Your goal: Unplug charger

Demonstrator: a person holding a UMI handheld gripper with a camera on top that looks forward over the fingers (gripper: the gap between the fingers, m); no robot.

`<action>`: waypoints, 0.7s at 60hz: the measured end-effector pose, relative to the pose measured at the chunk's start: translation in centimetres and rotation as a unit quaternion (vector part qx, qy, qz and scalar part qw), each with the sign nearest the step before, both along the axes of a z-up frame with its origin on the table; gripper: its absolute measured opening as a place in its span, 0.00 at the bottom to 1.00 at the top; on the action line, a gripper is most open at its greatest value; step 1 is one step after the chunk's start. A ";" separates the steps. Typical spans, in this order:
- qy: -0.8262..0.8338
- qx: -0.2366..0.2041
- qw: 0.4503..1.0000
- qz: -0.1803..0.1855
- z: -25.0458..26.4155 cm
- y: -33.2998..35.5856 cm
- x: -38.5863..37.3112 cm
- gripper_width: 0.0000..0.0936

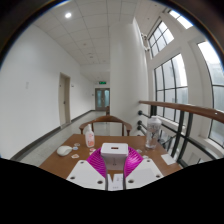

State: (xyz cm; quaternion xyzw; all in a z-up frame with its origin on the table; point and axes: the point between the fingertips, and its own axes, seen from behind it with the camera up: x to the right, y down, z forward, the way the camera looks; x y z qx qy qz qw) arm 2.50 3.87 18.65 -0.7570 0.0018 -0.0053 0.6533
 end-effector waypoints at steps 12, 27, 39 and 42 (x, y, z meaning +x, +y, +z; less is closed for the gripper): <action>-0.024 -0.106 0.994 -0.033 -7.7 -1.2 7.1 0.21; -0.021 -0.216 0.975 -0.040 -17.6 -1.3 9.9 0.27; -0.015 -0.225 0.974 -0.037 -18.5 -0.3 9.9 0.42; -0.006 -0.232 0.972 -0.038 -19.0 -0.5 9.8 0.54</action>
